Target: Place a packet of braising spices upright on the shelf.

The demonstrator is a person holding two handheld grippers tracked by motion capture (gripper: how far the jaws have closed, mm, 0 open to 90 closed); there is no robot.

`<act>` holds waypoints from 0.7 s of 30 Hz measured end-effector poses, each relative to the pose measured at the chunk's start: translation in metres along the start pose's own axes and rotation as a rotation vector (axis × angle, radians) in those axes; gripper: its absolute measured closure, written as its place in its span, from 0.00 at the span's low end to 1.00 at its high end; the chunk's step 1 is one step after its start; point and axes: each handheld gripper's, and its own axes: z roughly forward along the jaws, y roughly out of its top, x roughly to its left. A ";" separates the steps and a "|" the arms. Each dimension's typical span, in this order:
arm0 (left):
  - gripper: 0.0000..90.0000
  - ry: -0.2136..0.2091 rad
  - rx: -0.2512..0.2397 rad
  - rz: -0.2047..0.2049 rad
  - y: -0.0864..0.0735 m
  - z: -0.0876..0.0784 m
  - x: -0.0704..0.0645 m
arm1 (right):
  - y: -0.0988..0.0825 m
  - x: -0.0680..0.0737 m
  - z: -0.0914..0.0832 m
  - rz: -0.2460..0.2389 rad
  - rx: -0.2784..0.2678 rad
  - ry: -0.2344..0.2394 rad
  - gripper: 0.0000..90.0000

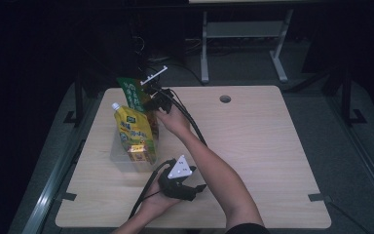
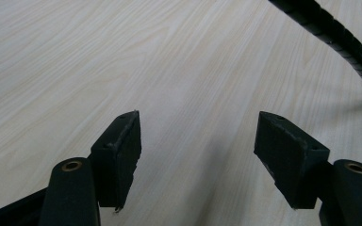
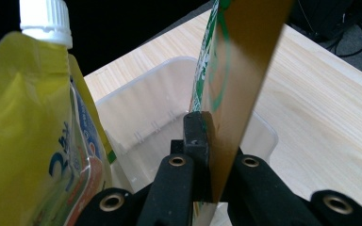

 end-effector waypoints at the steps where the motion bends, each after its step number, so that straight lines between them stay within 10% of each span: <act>1: 0.35 0.000 0.000 0.000 0.000 0.000 0.000 | -0.002 0.000 0.001 0.006 -0.004 0.007 0.99; 21: 0.35 0.000 -0.001 -0.006 0.000 0.000 0.001 | -0.012 -0.004 0.000 -0.003 -0.014 -0.002 0.86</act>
